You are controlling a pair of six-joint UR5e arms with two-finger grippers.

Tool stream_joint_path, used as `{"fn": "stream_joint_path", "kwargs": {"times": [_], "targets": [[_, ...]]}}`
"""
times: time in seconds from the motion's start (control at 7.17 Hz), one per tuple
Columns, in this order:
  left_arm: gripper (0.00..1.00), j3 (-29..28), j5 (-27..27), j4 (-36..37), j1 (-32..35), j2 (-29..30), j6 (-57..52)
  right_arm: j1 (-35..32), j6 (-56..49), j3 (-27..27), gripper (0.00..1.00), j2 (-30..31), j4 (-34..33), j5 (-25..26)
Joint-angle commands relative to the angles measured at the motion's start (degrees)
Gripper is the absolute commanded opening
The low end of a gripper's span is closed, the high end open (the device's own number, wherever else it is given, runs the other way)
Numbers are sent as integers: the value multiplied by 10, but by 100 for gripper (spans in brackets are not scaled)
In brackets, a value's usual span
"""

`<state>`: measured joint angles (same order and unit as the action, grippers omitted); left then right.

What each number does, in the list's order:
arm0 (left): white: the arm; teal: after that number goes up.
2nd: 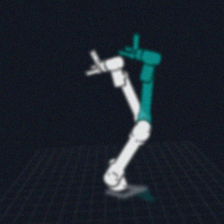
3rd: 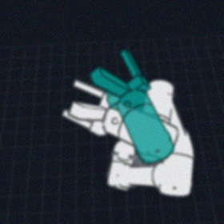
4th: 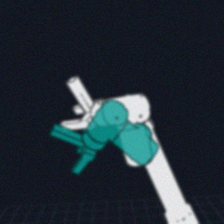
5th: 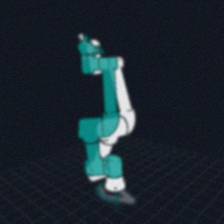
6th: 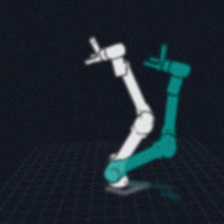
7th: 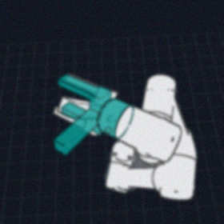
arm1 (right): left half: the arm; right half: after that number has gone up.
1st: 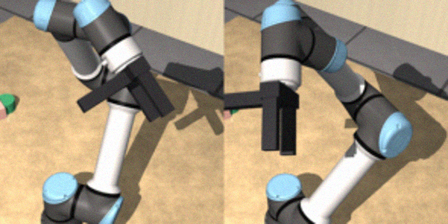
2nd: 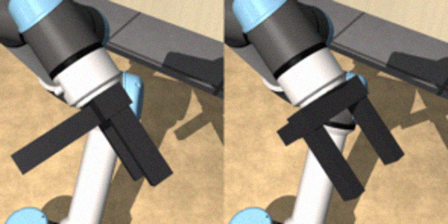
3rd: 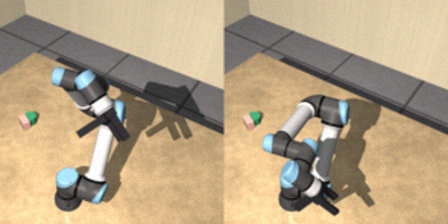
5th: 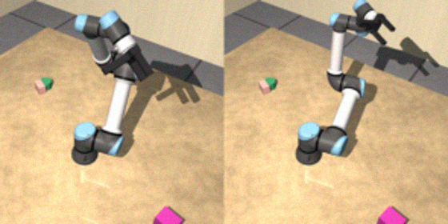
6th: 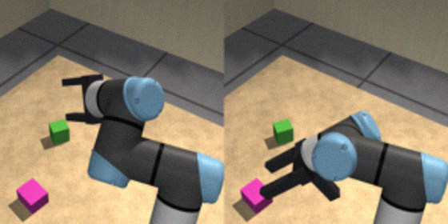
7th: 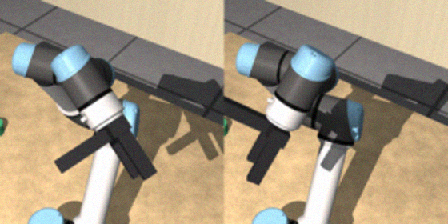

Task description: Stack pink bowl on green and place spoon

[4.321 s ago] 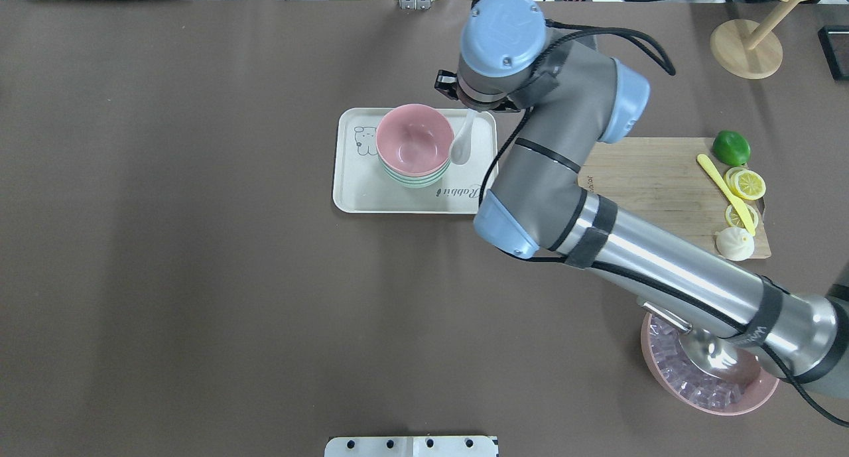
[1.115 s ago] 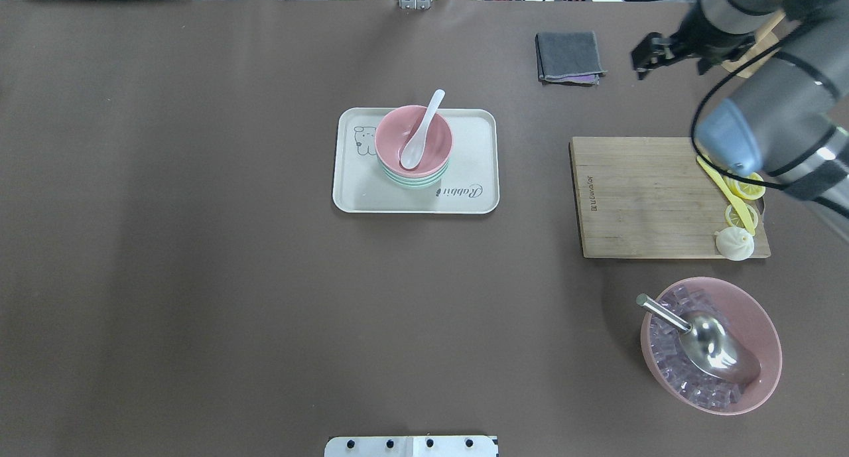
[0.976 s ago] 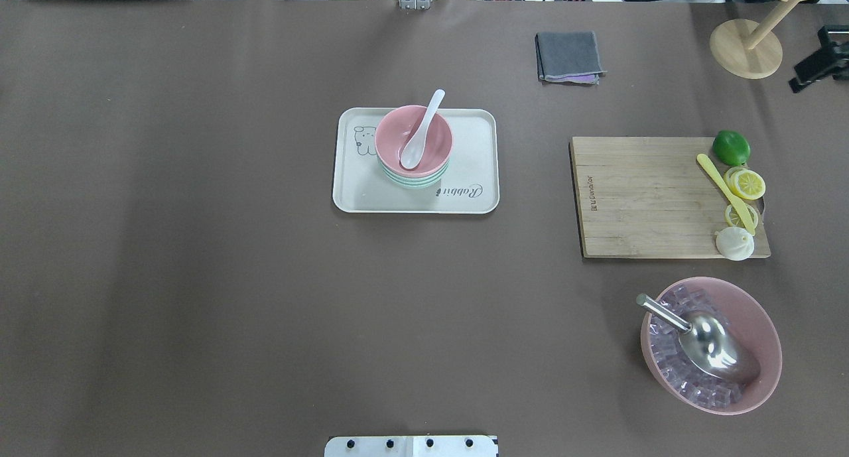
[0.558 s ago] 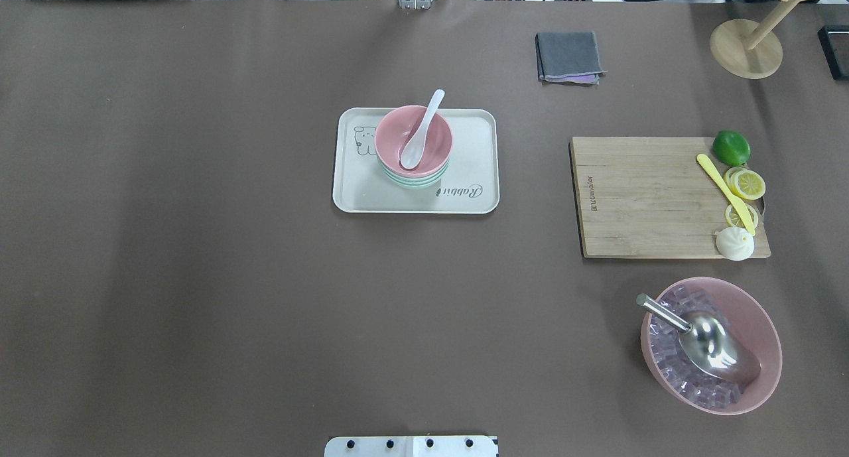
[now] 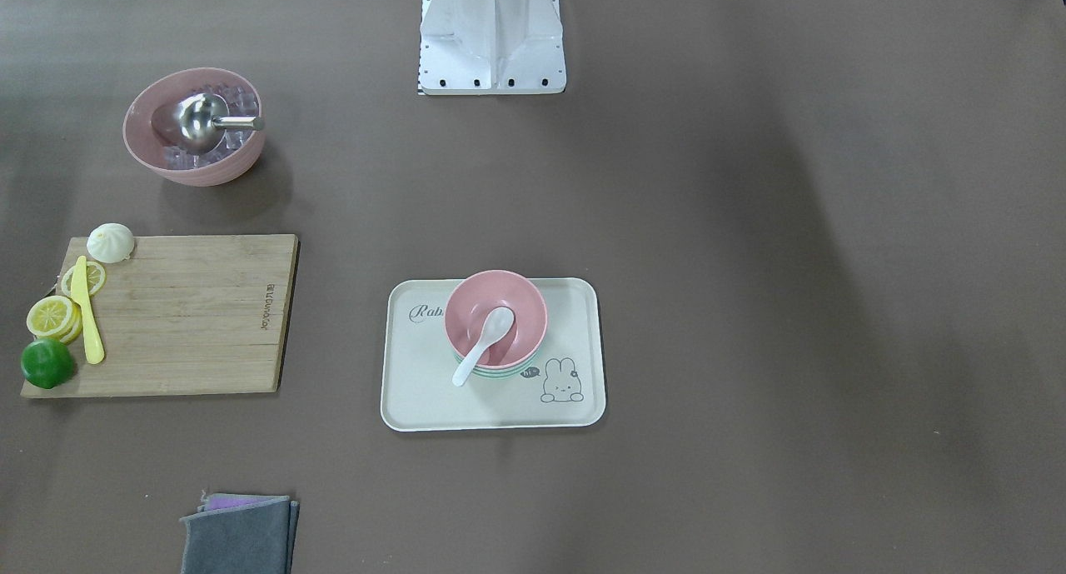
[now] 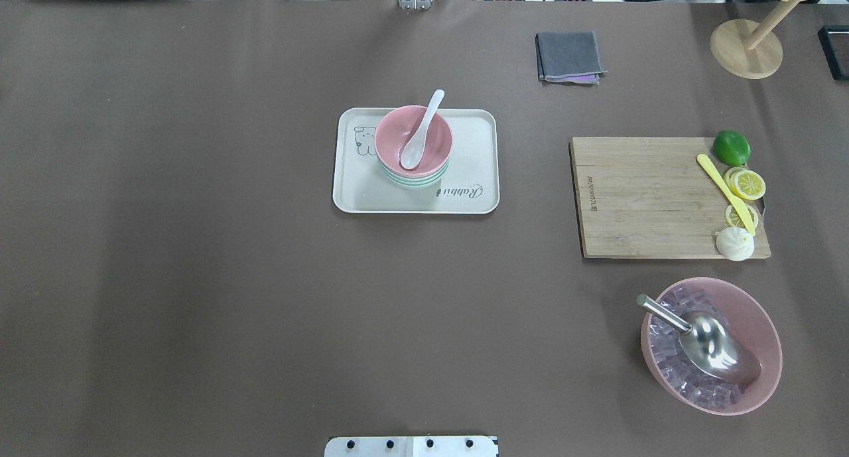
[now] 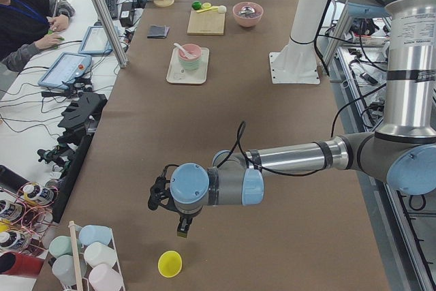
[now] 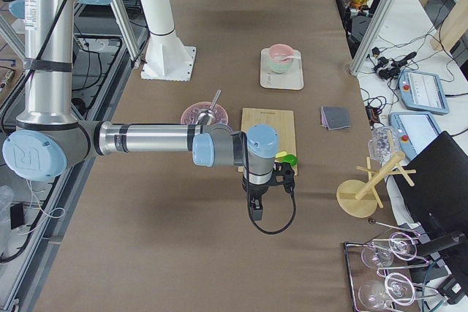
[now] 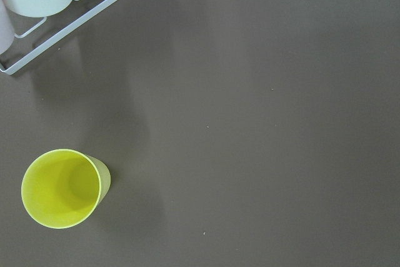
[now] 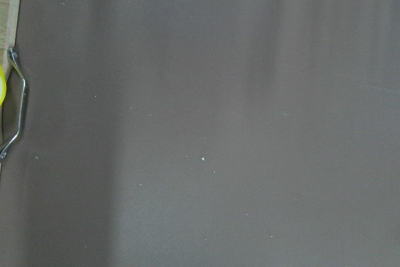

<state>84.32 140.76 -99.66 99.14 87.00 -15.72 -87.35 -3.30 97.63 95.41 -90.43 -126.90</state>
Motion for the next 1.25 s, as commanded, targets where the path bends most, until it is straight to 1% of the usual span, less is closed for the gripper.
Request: {"fn": "stream_joint_path", "kwargs": {"times": [0.0,0.14,0.28,0.42,0.7,0.84,1.12], "targets": [[98,-60,-3,-149,0,-27,3,0,1,0,100,2,0,-6],[98,-66,-11,-167,-1,-24,5,0,1,-1,100,2,0,-6],[98,-60,-61,-108,-30,-15,9,0,1,-1,100,2,0,-6],[98,-31,-65,-15,-32,3,31,1,1,0,100,1,0,-6],[98,76,-66,142,-29,-2,32,1,1,1,100,2,0,-7],[98,98,-66,151,-28,-18,29,1,1,0,100,2,0,-7],[98,98,-66,147,-28,-20,27,0,0,1,100,3,0,-9]]}}
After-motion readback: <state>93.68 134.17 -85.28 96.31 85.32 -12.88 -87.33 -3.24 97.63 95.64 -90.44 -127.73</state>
